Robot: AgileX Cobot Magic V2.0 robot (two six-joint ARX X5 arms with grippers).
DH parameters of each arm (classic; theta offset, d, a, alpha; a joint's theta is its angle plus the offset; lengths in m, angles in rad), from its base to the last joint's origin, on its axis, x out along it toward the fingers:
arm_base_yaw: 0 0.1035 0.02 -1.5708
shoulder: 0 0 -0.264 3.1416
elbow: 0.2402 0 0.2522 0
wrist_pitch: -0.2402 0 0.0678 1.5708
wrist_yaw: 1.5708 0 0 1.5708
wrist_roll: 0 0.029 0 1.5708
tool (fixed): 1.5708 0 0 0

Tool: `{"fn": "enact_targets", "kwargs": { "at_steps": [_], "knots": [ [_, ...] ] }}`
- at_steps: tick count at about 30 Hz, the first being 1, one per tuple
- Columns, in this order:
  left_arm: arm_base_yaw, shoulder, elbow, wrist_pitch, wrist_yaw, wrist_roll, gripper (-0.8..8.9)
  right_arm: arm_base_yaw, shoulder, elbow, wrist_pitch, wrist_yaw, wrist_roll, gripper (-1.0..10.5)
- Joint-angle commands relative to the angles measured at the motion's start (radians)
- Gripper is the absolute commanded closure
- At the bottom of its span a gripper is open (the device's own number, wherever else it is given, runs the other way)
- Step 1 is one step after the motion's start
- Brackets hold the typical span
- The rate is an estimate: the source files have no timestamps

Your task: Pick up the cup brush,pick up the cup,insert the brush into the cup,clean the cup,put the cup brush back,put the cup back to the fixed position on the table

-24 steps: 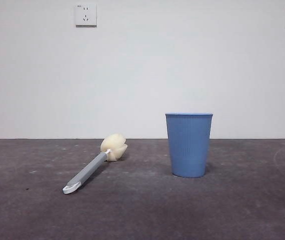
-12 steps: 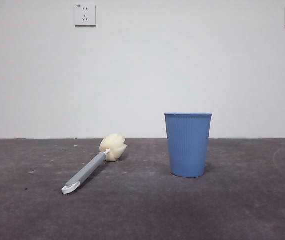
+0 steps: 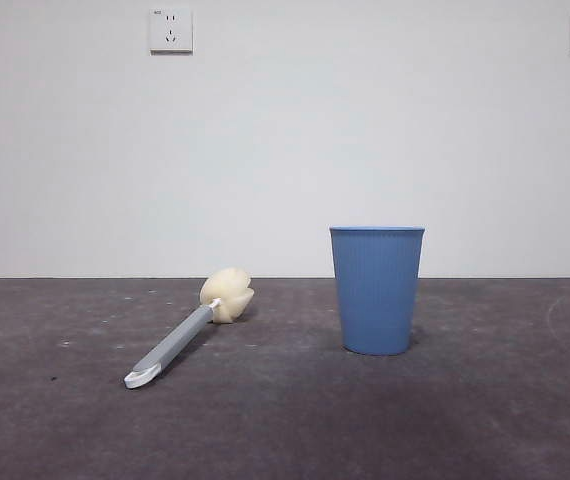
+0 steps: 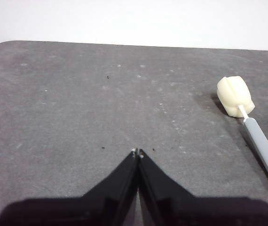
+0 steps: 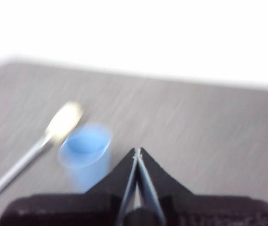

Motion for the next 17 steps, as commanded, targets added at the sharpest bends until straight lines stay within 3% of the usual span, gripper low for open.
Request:
{"fn": "enact_targets", "kwargs": {
  "at_steps": [1, 6, 17],
  "knots": [
    [0.003, -0.003, -0.013, 0.004, -0.001, -0.006, 8.16, -0.009, -0.056, -0.162, 0.174, 0.04, 0.032, 9.5],
    [0.003, -0.003, -0.013, 0.005, -0.001, -0.006, 8.16, -0.011, -0.16, -0.386, 0.325, 0.089, 0.091, 9.5],
    [0.003, -0.003, -0.013, 0.004, -0.001, -0.006, 8.16, -0.011, -0.277, -0.547, 0.299, 0.135, 0.116, 9.5]
  ]
}}
